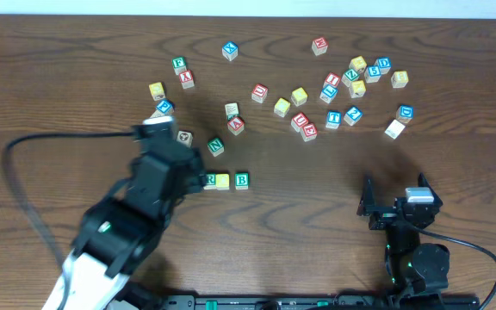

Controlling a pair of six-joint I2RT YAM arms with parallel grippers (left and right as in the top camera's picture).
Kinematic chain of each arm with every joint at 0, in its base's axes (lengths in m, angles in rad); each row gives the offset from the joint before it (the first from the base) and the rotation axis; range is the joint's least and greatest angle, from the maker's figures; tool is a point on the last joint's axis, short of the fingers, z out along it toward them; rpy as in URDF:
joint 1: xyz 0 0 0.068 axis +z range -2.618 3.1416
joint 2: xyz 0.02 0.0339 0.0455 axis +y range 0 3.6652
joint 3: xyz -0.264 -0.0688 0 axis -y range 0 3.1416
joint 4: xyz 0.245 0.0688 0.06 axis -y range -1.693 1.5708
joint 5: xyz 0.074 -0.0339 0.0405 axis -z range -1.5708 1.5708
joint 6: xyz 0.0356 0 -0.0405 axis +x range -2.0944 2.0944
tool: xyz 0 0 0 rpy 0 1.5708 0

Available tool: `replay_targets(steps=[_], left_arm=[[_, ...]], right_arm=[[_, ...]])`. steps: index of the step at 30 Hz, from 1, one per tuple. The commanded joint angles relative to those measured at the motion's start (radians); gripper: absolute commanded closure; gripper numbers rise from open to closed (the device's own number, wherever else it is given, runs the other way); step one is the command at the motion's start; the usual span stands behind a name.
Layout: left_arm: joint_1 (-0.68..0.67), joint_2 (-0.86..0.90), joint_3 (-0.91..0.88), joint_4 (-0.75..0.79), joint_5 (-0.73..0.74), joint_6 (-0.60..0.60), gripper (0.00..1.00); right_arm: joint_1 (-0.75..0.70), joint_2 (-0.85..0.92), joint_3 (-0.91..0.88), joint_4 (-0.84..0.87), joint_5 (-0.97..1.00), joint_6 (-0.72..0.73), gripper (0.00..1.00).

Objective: Spell out ROBOT
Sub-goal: 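Raise the left gripper and pull it back to the left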

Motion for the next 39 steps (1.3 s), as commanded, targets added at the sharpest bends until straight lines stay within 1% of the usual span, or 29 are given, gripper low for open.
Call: replay_targets(steps=[1,4,7,10,11,39], left_arm=[[0.063,-0.097,0.028,-0.047,-0.099,0.044,0.25],[0.108,-0.151,0.028,-0.085,-0.102,0.093,0.24],[0.146,-0.187,0.028,-0.095,-0.103,0.093,0.23],[0.163,-0.194,0.028,-0.096,-0.109,0.093,0.03],[0.166,-0.192,0.028,-0.096,-0.109,0.093,0.03],[0.166,-0.164,0.027,-0.099,-0.109,0.093,0.01]], right_arm=[[-0.008,-0.001,-0.001,-0.003,-0.002,0.010,0.01],[-0.008,-0.001,-0.001,-0.003,-0.002,0.010,0.01],[-0.008,-0.001,-0.001,-0.004,-0.002,0.010,0.01],[-0.008,-0.001,-0.001,-0.004,-0.002,0.010,0.01],[-0.008,-0.001,-0.001,-0.004,-0.002,0.010,0.01],[-0.008,-0.001,-0.001,-0.004,-0.002,0.010,0.01]])
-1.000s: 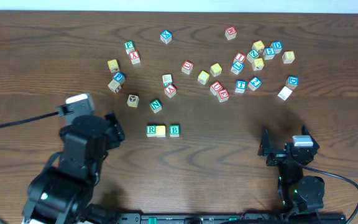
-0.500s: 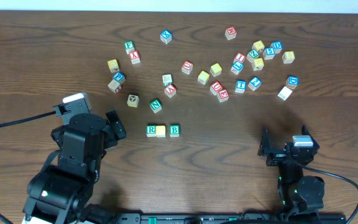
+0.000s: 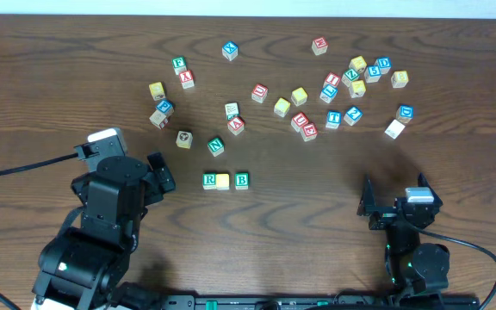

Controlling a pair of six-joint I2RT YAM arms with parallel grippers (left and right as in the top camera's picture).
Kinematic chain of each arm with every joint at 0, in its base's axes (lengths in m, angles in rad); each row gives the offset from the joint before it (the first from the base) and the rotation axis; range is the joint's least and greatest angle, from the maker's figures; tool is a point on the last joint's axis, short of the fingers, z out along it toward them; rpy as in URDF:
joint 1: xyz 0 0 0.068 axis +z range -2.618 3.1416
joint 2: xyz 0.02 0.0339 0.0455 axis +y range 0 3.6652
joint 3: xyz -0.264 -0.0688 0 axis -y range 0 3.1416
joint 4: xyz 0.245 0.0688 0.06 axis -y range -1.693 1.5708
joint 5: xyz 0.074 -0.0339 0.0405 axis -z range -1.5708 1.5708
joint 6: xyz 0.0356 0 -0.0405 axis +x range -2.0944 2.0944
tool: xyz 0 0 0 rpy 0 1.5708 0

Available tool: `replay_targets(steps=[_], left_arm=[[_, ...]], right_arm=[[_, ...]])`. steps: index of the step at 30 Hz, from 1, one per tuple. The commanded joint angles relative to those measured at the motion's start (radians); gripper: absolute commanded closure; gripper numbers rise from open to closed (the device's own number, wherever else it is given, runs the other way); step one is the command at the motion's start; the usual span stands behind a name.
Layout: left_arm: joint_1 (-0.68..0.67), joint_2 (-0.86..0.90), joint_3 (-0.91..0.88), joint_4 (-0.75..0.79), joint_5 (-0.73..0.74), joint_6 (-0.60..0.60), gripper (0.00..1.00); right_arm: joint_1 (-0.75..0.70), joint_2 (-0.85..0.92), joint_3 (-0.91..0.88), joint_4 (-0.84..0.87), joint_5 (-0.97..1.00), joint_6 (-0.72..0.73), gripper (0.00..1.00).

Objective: Spell out ROBOT
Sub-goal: 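Raise the left gripper and pull it back to the left, then reach the right gripper forward toward the yellow O block at back right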

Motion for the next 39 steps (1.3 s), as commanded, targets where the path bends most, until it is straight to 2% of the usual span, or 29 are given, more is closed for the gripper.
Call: replay_targets(steps=[1,19,25,29,33,39], left_arm=[[0.005,0.000,0.027,-0.002,-0.021,0.014,0.01],[0.005,0.000,0.027,-0.002,-0.021,0.014,0.01],[0.005,0.000,0.027,-0.002,-0.021,0.014,0.01],[0.005,0.000,0.027,-0.002,-0.021,0.014,0.01],[0.005,0.000,0.027,-0.002,-0.021,0.014,0.01],[0.005,0.000,0.027,-0.002,-0.021,0.014,0.01]], right_arm=[[-0.008,-0.001,-0.001,-0.003,-0.002,0.010,0.01],[-0.008,-0.001,-0.001,0.021,0.011,0.013,0.01],[-0.008,0.000,0.009,0.137,-0.221,0.031,0.01],[-0.008,0.035,0.121,0.111,-0.248,-0.020,0.01],[-0.008,0.203,0.325,0.008,-0.252,-0.127,0.01],[-0.004,0.714,0.777,-0.264,-0.330,-0.171,0.01]])
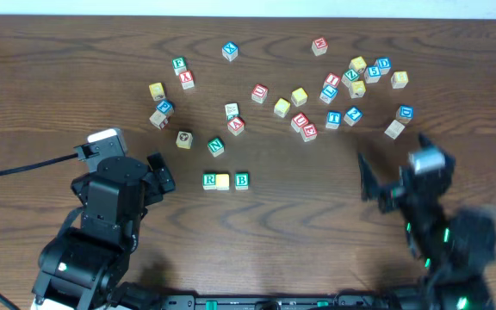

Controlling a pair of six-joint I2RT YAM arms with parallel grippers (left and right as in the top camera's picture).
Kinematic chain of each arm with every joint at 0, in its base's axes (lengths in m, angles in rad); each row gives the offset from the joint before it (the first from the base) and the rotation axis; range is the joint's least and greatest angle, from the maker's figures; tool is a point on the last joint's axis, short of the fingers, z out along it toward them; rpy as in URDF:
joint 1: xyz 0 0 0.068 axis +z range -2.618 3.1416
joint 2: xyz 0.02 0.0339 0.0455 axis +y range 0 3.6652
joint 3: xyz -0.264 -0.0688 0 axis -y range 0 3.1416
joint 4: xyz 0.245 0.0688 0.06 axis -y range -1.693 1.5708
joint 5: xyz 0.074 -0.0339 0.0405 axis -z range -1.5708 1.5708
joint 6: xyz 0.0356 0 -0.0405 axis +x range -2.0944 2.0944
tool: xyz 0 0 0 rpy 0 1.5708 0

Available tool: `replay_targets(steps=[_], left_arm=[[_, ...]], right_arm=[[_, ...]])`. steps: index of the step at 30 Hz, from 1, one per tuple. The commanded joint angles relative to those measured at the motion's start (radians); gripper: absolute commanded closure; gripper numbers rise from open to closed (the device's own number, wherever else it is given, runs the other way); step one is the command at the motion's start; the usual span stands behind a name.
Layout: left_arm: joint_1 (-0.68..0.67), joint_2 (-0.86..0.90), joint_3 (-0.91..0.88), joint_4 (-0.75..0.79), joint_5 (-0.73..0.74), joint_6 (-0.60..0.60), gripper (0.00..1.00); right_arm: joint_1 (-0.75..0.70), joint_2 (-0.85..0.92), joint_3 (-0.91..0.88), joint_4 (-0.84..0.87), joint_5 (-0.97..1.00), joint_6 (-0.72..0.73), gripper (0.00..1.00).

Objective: Spell out ROBOT
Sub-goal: 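Reach the right gripper forward toward the yellow O block at back right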

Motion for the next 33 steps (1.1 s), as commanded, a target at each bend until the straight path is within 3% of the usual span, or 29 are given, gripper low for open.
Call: replay_targets(steps=[1,8,14,18,27,33], left_arm=[[0.005,0.000,0.027,0.000,-0.019,0.014,0.01],[0.005,0.000,0.027,0.000,-0.019,0.014,0.01],[0.005,0.000,0.027,0.000,-0.020,0.014,0.01],[0.005,0.000,0.027,0.000,-0.019,0.014,0.01],[0.005,0.000,0.027,0.000,-0.019,0.014,0.01],[0.005,0.000,0.027,0.000,-0.019,0.014,0.01]], right_arm=[[0.001,0.312,0.275,-0.180,-0.075,-0.058,0.01],[0.053,0.786,0.749,-0.663,-0.152,-0.003,0.01],[0.053,0.975,0.880,-0.642,-0.198,0.089,0.01],[0.091,1.102,1.017,-0.708,-0.093,0.120,0.01],[0.170,1.518,1.532,-0.959,0.091,0.113,0.01],[0.169,1.689,1.632,-0.945,0.093,0.131,0.01]])
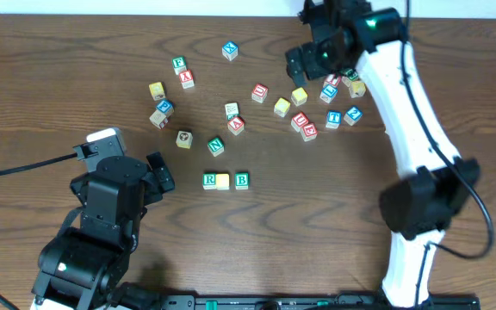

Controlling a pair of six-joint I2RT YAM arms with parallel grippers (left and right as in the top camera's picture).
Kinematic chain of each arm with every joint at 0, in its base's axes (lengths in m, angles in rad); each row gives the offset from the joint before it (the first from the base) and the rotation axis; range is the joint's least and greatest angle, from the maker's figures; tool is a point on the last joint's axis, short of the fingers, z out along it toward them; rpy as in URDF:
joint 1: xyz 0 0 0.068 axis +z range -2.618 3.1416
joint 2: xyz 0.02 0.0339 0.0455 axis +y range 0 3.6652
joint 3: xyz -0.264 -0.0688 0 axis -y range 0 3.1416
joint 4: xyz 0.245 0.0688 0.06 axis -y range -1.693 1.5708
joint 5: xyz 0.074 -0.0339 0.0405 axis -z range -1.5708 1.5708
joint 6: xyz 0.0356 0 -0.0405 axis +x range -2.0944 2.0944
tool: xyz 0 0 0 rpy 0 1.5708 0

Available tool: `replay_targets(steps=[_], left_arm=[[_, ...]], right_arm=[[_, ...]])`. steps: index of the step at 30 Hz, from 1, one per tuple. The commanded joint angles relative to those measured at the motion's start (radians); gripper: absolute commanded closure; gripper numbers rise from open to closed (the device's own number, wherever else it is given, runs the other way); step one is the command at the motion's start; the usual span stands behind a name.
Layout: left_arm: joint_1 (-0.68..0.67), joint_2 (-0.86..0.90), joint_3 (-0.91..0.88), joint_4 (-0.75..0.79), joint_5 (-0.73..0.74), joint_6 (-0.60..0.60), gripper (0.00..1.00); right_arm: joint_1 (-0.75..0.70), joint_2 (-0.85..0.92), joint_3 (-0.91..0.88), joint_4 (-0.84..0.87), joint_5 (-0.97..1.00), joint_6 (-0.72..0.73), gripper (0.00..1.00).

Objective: Spell out ROBOT
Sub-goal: 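Reach the right gripper forward toward the yellow O block at back right, then lower the right gripper onto the yellow O block and close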

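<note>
A short row lies mid-table: a green R block (209,180), a yellow block (223,181) touching it, and a green B block (242,180) a little apart. My left gripper (159,171) rests left of the row, open and empty. My right arm reaches across to the far side. Its gripper (300,62) hangs over the loose blocks near a yellow block (299,96), and its fingers are too dark to read. A blue T block (333,118) lies beside the arm.
Several loose letter blocks are scattered across the far half, from a yellow one (156,89) at the left to a red one (309,132). The white right arm (412,95) covers the far-right cluster. A black cable (24,168) trails at the left.
My right arm has gone from low over the near right of the table to stretched over the far blocks, hiding the far-right cluster. The left arm and the row are unchanged.
My left gripper was at the left end of the row by the R block while the right arm sat folded at the near right. Then the left arm was back to the left, with the row unchanged. The right arm had lifted, and now hangs over the far blocks.
</note>
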Motion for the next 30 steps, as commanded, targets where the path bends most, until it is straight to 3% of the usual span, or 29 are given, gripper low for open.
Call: replay_targets(steps=[1,20,21,23,26,30], left_arm=[[0.005,-0.001,0.023,-0.001,-0.013,0.014,0.01],[0.005,-0.001,0.023,-0.001,-0.013,0.014,0.01],[0.005,-0.001,0.023,-0.001,-0.013,0.014,0.01],[0.005,-0.001,0.023,-0.001,-0.013,0.014,0.01],[0.005,-0.001,0.023,-0.001,-0.013,0.014,0.01],[0.005,-0.001,0.023,-0.001,-0.014,0.014,0.01]], right_arm=[[0.000,0.075,0.029,0.008,0.026,0.024,0.01],[0.002,0.220,0.027,0.060,0.079,0.042,0.02],[0.002,0.225,0.027,0.063,0.079,0.042,0.06],[0.002,0.232,0.027,0.068,0.079,0.042,0.24],[0.002,0.236,0.026,0.074,0.079,0.042,0.39],[0.002,0.237,0.026,0.075,0.079,0.042,0.36]])
